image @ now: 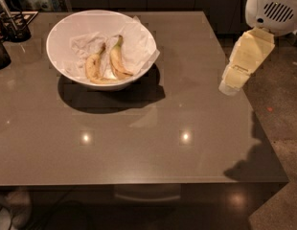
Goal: Pick banana from white bowl
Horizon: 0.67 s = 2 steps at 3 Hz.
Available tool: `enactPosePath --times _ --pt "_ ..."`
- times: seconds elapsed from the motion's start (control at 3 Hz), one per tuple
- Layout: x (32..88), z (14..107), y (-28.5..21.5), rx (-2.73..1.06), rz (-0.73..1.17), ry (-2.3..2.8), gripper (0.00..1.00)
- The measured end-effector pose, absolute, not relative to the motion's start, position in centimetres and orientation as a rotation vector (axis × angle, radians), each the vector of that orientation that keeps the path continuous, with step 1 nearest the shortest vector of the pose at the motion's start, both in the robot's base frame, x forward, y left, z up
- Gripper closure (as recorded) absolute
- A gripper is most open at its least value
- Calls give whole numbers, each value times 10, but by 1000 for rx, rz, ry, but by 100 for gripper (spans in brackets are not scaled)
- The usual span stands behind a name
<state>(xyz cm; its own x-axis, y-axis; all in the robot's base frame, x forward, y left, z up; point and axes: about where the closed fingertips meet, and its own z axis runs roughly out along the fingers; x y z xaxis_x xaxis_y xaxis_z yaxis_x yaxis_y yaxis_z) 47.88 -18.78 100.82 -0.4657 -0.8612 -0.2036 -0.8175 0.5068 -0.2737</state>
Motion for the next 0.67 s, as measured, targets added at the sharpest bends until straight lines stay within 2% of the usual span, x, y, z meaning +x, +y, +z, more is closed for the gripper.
enactPosePath --times 0.67 --pt "492 1011 -168 -1340 -179 2462 0"
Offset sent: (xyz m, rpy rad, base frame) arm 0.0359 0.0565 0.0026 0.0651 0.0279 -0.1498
